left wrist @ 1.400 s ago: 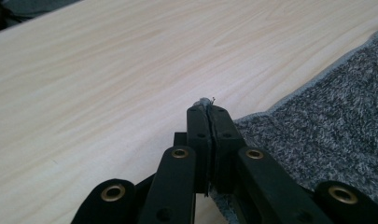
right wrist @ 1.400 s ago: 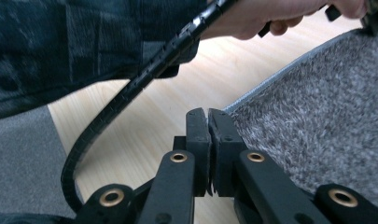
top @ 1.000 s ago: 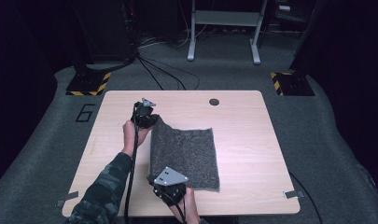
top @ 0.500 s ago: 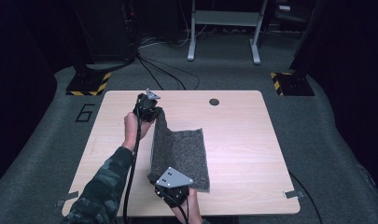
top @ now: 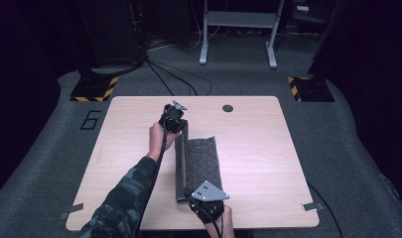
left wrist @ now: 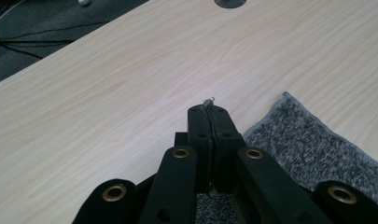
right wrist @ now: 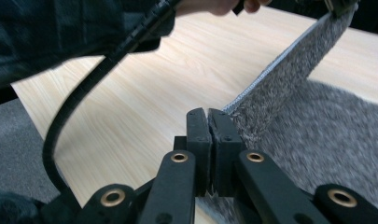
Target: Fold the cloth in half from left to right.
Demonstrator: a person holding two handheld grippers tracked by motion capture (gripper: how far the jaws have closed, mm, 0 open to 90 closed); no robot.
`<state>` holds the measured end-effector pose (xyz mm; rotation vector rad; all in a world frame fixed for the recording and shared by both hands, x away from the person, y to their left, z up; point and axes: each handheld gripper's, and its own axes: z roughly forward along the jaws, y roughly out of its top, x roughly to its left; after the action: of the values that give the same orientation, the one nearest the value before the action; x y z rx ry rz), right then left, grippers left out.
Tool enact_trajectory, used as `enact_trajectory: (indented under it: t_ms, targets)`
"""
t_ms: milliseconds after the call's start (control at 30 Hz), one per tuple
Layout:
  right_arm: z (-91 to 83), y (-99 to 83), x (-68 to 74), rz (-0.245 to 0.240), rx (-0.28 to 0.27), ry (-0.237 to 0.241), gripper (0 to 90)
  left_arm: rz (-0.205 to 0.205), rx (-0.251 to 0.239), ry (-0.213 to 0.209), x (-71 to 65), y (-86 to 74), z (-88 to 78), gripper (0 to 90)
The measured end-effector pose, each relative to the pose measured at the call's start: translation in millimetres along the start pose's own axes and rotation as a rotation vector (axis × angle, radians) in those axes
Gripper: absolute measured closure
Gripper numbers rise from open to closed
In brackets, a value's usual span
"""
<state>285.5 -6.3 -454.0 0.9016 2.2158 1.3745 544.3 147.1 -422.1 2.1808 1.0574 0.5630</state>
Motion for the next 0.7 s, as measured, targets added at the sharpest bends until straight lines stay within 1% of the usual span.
enact_trajectory:
  t_ms: [33, 100, 133, 200, 267, 300, 400, 433, 467, 500, 533, 567, 600, 700]
  targets:
    - [-1.0, -3.1, -2.4, 0.010, 0.007, -0.013, 88.3, 0.000, -0.002, -0.002, -2.2, 0.3, 2.2, 88.6]
    - [-2.7, -6.5, -5.7, 0.006, 0.017, -0.015, 88.3, 0.004, 0.005, -0.007, -5.4, 1.2, 4.9, 88.6]
    - [-3.7, -9.1, -7.6, 0.013, 0.018, -0.027, 88.3, 0.004, 0.002, -0.006, -6.8, 1.4, 6.6, 88.6]
    - [-4.6, -10.7, -9.1, 0.019, 0.023, -0.027, 88.3, 0.008, 0.010, -0.011, -9.4, 2.2, 9.4, 88.6]
    - [-5.5, -14.4, -12.6, 0.023, 0.037, -0.045, 88.3, 0.005, 0.005, -0.013, -12.2, 2.5, 12.9, 88.5]
    - [-5.9, -16.6, -14.9, 0.023, 0.043, -0.045, 88.3, 0.007, 0.003, -0.017, -13.2, 2.4, 14.7, 88.6]
    - [-7.0, -23.6, -20.4, 0.039, 0.062, -0.067, 88.3, 0.009, 0.007, -0.026, -17.9, 1.9, 20.3, 88.6]
    - [-7.4, -25.3, -22.1, 0.037, 0.062, -0.064, 88.3, 0.011, 0.006, -0.026, -19.7, 1.4, 22.6, 88.5]
    - [-7.7, -27.2, -23.2, 0.050, 0.067, -0.064, 88.2, 0.014, 0.012, -0.028, -21.1, 1.0, 24.8, 88.6]
    - [-7.9, -29.0, -24.2, 0.056, 0.074, -0.075, 88.2, 0.013, 0.012, -0.032, -22.5, 0.5, 27.6, 88.5]
    - [-8.1, -31.0, -25.7, 0.053, 0.081, -0.072, 88.2, 0.013, 0.018, -0.033, -24.4, 0.5, 29.9, 88.5]
    - [-7.8, -33.0, -27.0, 0.060, 0.085, -0.069, 88.2, 0.020, 0.022, -0.035, -26.7, 0.5, 33.5, 88.5]
    - [-7.1, -37.9, -30.9, 0.071, 0.105, -0.076, 88.2, 0.018, 0.021, -0.036, -29.0, 0.5, 36.3, 88.5]
    - [-6.7, -41.4, -33.4, 0.083, 0.111, -0.079, 88.2, 0.027, 0.029, -0.047, -34.1, 1.2, 41.9, 88.5]
